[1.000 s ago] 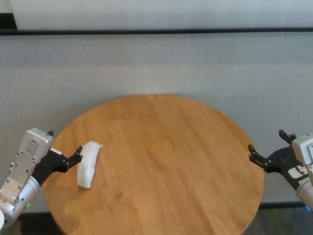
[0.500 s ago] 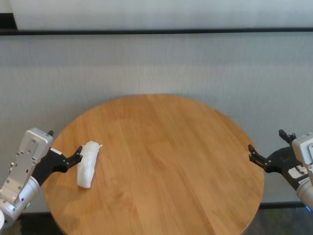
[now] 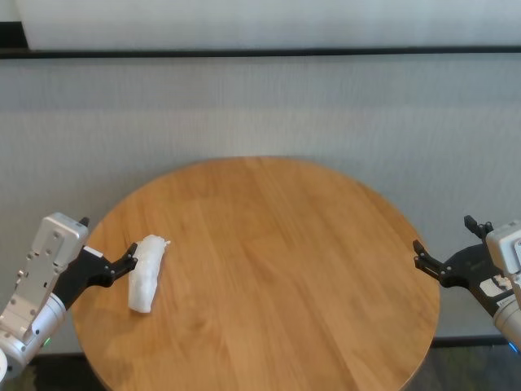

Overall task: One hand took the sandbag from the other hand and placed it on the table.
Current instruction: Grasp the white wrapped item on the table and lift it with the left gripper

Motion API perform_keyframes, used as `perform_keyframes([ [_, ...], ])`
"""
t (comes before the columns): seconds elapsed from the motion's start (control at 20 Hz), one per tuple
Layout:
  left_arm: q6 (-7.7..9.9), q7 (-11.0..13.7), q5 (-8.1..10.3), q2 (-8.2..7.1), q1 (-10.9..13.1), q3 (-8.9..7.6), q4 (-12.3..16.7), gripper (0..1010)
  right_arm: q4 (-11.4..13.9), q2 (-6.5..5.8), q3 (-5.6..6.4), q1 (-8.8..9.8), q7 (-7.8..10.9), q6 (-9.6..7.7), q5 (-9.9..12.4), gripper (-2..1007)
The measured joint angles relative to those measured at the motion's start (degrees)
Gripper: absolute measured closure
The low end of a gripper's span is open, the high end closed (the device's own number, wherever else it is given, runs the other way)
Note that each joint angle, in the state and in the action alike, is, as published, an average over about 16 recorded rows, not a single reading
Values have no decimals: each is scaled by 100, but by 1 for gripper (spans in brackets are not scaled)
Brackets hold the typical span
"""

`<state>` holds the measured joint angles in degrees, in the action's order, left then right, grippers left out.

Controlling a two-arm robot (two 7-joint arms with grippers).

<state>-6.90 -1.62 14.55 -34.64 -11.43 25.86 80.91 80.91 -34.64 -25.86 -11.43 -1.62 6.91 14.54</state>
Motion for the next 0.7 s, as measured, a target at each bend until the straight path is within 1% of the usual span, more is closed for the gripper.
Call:
perform_keyframes([
  [0.7,0,0,0,0,0,0,0,11,0,0,0,0,0,0,0,5],
])
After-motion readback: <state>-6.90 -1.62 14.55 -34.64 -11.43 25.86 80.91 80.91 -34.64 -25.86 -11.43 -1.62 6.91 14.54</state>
